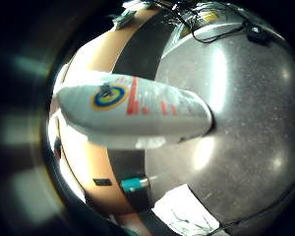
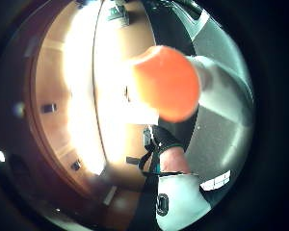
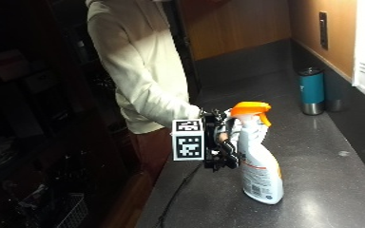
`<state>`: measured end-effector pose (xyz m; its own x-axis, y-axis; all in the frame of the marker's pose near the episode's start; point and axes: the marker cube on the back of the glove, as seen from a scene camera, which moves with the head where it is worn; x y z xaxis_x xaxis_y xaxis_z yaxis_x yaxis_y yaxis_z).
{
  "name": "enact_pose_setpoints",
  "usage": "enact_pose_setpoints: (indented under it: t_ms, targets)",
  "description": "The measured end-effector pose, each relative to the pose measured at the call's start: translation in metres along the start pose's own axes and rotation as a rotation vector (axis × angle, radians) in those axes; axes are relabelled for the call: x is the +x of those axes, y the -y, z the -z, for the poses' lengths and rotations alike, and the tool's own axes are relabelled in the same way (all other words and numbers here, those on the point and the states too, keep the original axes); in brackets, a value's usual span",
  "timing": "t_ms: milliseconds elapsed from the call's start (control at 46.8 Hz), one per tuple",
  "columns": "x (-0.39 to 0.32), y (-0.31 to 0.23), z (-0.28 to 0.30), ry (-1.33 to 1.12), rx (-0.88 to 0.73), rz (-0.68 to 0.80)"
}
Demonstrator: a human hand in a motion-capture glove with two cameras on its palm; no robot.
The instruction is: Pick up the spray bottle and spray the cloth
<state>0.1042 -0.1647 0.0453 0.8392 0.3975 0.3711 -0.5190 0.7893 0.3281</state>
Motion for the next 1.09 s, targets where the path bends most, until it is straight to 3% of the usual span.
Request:
enact_pose_setpoints:
  t_ms: [363,513,791,941,1090]
  targets:
    - [-0.018,0.043,-0.023,-0.070,0.046,-0.023]
    - [-0.022,0.057,-0.035,-0.163,-0.028,0.026]
    - [-0.072,0.054,-0.051,-0.524,-0.504,0.292]
    - [-0.106,0.003,-0.042,-0.797,-0.769,0.482]
    - [-0.130,-0.046,-0.027,-1.059,-0.884,0.731]
